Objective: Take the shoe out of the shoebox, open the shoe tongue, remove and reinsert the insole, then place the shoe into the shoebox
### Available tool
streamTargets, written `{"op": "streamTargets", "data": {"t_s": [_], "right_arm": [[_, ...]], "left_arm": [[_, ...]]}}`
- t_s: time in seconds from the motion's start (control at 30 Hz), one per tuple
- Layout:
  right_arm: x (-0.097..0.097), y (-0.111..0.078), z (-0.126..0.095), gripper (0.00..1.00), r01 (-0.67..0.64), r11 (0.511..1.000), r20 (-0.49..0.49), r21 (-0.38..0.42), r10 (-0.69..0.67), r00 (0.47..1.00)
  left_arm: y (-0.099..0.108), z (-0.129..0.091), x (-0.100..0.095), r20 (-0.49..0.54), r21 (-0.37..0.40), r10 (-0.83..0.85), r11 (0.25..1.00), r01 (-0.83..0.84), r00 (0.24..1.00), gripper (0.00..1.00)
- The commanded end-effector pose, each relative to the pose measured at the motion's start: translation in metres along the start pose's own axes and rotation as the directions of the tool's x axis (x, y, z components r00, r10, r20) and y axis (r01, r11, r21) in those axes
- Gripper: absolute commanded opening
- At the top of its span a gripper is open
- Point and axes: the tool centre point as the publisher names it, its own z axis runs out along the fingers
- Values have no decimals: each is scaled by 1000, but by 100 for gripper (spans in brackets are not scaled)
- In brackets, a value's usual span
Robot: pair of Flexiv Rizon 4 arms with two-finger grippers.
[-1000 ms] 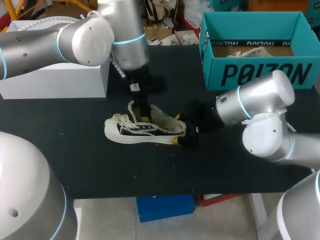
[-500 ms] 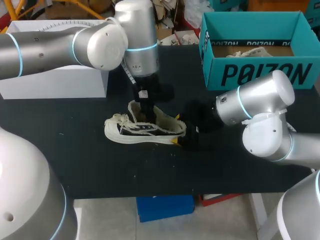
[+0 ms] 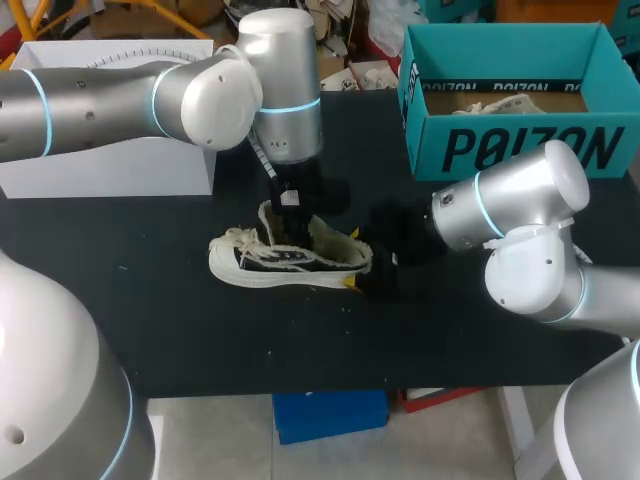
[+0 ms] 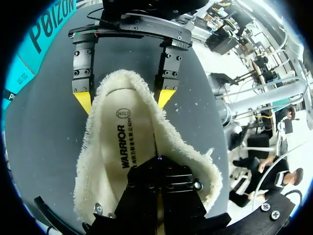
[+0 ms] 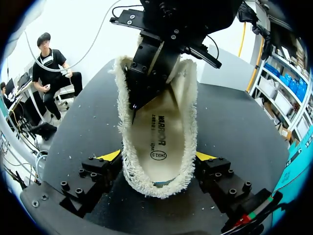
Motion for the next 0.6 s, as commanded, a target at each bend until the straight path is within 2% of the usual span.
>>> {"op": "streamTargets", "data": {"t_s": [0.03, 0.3, 0.6], "right_arm": [[1, -2, 2, 0, -1, 1000, 2, 2, 1, 1000], [1, -2, 2, 0, -1, 1000, 2, 2, 1, 1000], [1, -2, 2, 0, -1, 1000, 2, 2, 1, 1000]], "left_arm": [[-2, 9, 3, 6, -11, -4, 1000, 4, 1000, 0], [1, 21, 3, 8, -30, -25, 999, 25, 1000, 0], [2, 26, 4, 13, -16, -49, 999, 49, 999, 0]]}}
